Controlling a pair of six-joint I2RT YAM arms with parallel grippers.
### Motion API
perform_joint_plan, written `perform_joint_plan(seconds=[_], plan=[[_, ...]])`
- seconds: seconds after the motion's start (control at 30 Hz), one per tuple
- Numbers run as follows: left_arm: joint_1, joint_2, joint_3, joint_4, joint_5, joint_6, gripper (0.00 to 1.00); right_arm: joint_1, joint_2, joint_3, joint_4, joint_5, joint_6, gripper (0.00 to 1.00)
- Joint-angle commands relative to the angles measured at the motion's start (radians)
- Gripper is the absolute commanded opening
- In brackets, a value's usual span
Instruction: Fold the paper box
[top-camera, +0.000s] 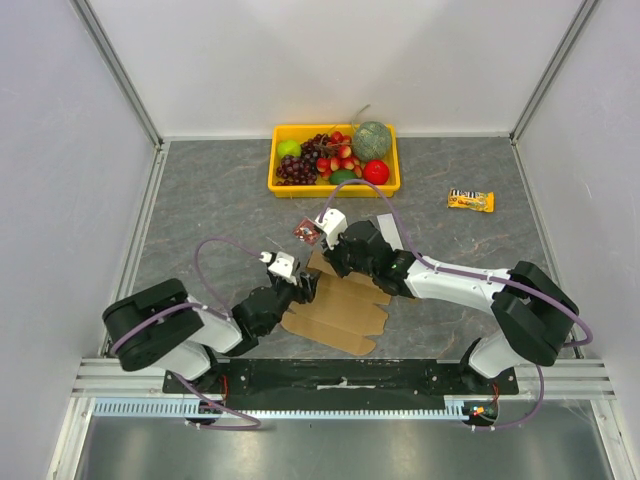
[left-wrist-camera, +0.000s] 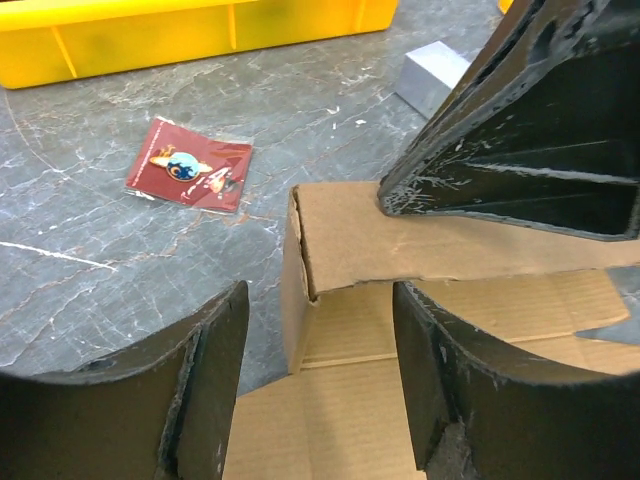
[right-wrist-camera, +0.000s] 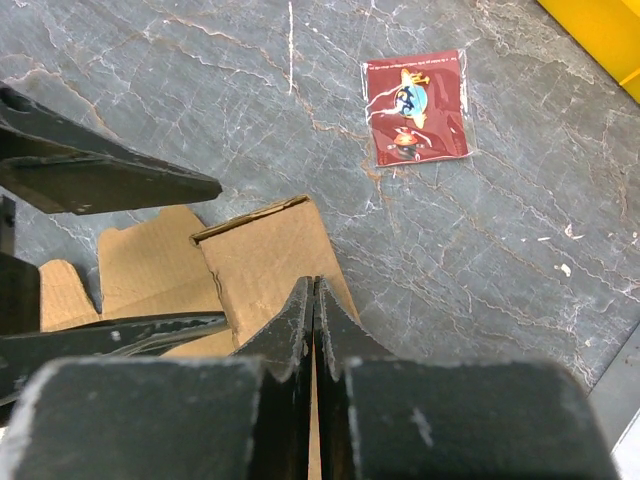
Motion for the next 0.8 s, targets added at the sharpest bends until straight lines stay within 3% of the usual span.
perform_joint_plan(seconds=[0.0,0.33,0.43,0.63,0.77], plan=[[-0.015,-0.119,-0.033,-0.115,0.042,-0.113,0.66,0.0,-0.004,0.018,-0.069,0.032,-0.014,0.03],[-0.049,-0.444,-0.09,-0.478,0.143,-0.218,0.65,0.0,-0.001,0.022,-0.068,0.04,-0.02,0.03],[-0.056,-0.62,-0.127,-0.593,0.145,-0.272,0.6,0.001,-0.001,0.019,-0.068,0.044,-0.022,0.03],[-0.058,-1.014,-0.121,-0.98,0.085,-0.38,0.45,0.0,-0.02,0.012,-0.063,0.046,-0.023,0.04],[-0.056,-1.223,-0.075,-1.164,0.021,-0.386,0.43,0.001,-0.056,0.013,-0.06,0.047,-0.016,0.06]])
